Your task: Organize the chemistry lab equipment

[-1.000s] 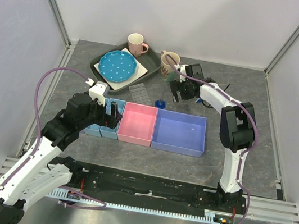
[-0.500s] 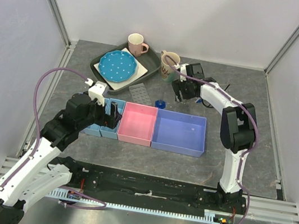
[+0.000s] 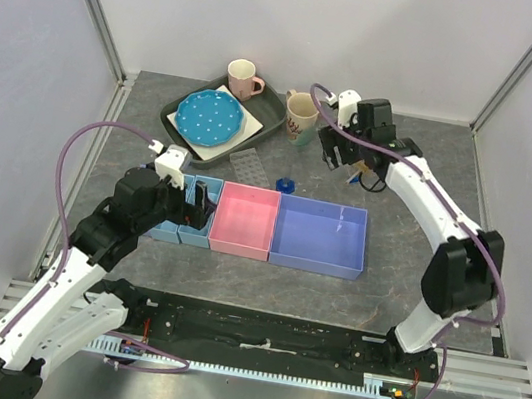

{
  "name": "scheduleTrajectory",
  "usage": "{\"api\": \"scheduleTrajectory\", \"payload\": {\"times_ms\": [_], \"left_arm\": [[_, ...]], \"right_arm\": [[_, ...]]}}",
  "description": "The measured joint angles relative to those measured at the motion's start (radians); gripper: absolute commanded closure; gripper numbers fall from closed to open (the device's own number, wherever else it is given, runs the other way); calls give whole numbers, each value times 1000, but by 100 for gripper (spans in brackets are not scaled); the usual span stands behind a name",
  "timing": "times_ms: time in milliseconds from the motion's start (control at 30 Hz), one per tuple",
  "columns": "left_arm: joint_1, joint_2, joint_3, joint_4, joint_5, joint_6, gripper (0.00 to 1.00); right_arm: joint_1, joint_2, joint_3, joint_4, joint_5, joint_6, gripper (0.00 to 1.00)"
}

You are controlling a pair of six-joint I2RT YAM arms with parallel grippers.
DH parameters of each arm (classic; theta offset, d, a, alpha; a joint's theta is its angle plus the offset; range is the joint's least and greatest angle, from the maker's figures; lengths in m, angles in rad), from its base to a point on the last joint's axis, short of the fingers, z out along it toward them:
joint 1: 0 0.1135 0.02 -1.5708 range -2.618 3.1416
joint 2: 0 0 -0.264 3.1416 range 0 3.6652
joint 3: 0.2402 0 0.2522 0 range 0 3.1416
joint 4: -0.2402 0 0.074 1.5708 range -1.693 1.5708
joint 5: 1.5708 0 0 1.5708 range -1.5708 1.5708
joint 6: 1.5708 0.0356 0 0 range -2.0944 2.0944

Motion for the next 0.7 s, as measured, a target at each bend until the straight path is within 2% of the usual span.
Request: {"api": "scheduleTrajectory", "payload": {"times_ms": [167, 367, 533, 700], "left_arm": [[0, -20, 0, 0, -40, 0, 1], [0, -46, 0, -2, -130, -1, 1], [0, -74, 0, -10, -241, -2, 1], [0, -108, 0, -14, -322, -2, 1]], "right_arm": [[63, -133, -87, -11, -52, -47, 56], [275, -190, -152, -53, -144, -118, 55], [438, -149, -150, -79, -166, -156, 55], [530, 1, -72, -107, -165, -174, 54]]}}
